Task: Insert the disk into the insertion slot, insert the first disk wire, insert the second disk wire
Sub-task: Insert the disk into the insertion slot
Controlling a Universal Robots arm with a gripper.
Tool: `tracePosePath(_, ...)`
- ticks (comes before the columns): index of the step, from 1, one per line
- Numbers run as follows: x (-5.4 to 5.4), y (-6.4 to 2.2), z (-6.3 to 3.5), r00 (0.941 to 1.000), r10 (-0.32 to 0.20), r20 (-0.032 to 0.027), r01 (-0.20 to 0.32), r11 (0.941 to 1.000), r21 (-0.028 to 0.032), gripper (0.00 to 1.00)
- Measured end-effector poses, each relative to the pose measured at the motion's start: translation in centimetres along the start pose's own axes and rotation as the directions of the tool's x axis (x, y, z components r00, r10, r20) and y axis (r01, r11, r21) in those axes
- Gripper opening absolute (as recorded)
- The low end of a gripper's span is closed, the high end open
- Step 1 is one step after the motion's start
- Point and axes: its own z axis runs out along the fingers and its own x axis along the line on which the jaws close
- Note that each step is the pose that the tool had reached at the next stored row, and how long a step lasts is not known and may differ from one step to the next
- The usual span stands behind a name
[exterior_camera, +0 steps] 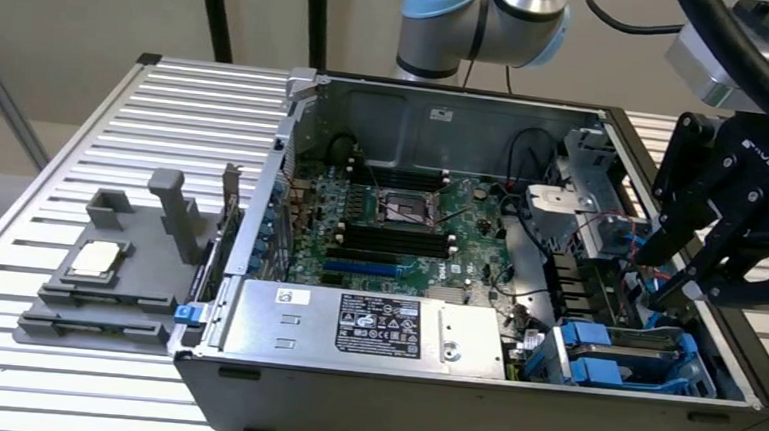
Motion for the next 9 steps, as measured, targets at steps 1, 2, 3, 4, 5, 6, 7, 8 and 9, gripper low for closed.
tracePosePath(1, 0.0, -0.12, 0.01, 1.0000, 0.000, 0.0004, 0.000, 1.0000, 0.0000, 0.40)
tracePosePath(2, 0.0, -0.31, 0.00, 1.0000, 0.000, 0.0008, 0.000, 1.0000, 0.0000, 0.40)
tracePosePath(3, 0.0, -0.51, -0.01, 1.0000, -0.001, 0.0009, 0.001, 1.0000, 0.0000, 0.40)
tracePosePath(4, 0.0, -0.71, -0.01, 1.0000, -0.001, 0.0014, 0.001, 1.0000, 0.0000, 0.40)
tracePosePath(5, 0.0, -0.87, -0.01, 1.0000, -0.001, 0.0018, 0.001, 1.0000, 0.0000, 0.40)
tracePosePath(6, 0.0, -1.03, -0.02, 1.0000, -0.002, 0.0020, 0.002, 1.0000, 0.0000, 0.40)
tracePosePath(7, 0.0, -1.17, -0.02, 1.0000, -0.002, 0.0021, 0.002, 1.0000, -0.0001, 0.40)
tracePosePath(8, 0.0, -1.29, -0.02, 1.0000, -0.003, 0.0023, 0.003, 1.0000, -0.0001, 0.38)
tracePosePath(9, 0.0, -1.41, -0.02, 1.0000, -0.003, 0.0025, 0.003, 1.0000, 0.0000, 0.38)
